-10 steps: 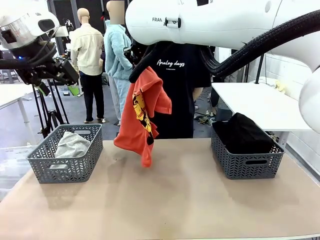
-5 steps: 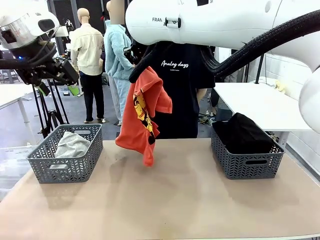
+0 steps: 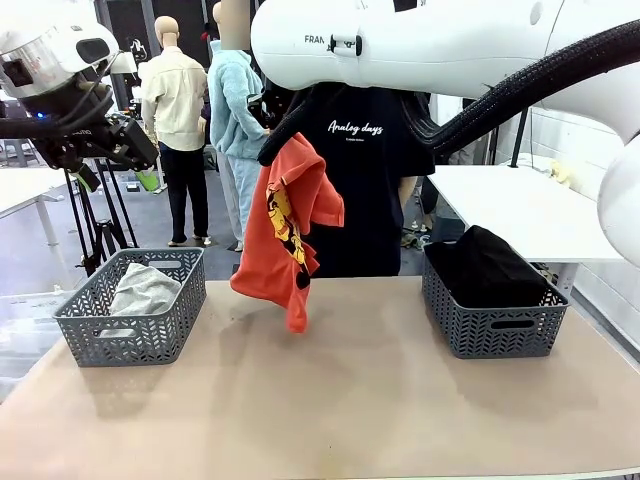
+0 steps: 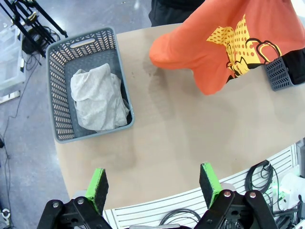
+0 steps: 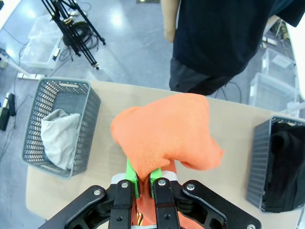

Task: Sort the tops and bottoms.
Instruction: Sort the clothes according to human instructions.

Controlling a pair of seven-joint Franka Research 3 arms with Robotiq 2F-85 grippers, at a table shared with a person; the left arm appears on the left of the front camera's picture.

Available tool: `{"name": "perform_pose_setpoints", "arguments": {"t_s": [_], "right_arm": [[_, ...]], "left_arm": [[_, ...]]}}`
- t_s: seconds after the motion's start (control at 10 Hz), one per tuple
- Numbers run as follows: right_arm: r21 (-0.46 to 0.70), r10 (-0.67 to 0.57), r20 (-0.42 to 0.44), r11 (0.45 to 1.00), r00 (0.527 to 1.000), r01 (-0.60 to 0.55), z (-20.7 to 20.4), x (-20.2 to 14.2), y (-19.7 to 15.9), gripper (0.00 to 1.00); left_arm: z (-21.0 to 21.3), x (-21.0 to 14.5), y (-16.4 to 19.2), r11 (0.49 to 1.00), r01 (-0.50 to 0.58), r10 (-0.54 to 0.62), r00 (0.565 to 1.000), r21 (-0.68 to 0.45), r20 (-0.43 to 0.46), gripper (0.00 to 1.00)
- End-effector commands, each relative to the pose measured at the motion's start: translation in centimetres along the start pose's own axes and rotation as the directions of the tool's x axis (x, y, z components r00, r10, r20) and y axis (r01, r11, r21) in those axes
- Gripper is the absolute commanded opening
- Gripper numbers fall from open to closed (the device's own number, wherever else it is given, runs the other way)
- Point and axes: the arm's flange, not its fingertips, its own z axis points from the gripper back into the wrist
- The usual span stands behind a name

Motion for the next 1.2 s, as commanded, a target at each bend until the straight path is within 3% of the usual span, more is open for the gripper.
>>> {"name": "perform_pose_setpoints", "arguments": {"t_s": [0.0,1.1], "right_arm": [[-0.002,-0.001,0.000,1.000,1.000,0.001,0.38,0.01,-0.04,0.00],[-0.002,-0.001,0.000,1.000,1.000,0.001,0.38,0.01,-0.04,0.00]], "left_arm": [[0.06,0.02,0.25,1.000,0.014,-0.014,1.000,-0.012,0.000,1.00],[0.06,0.02,0.25,1.000,0.014,-0.014,1.000,-0.012,0.000,1.00]]}}
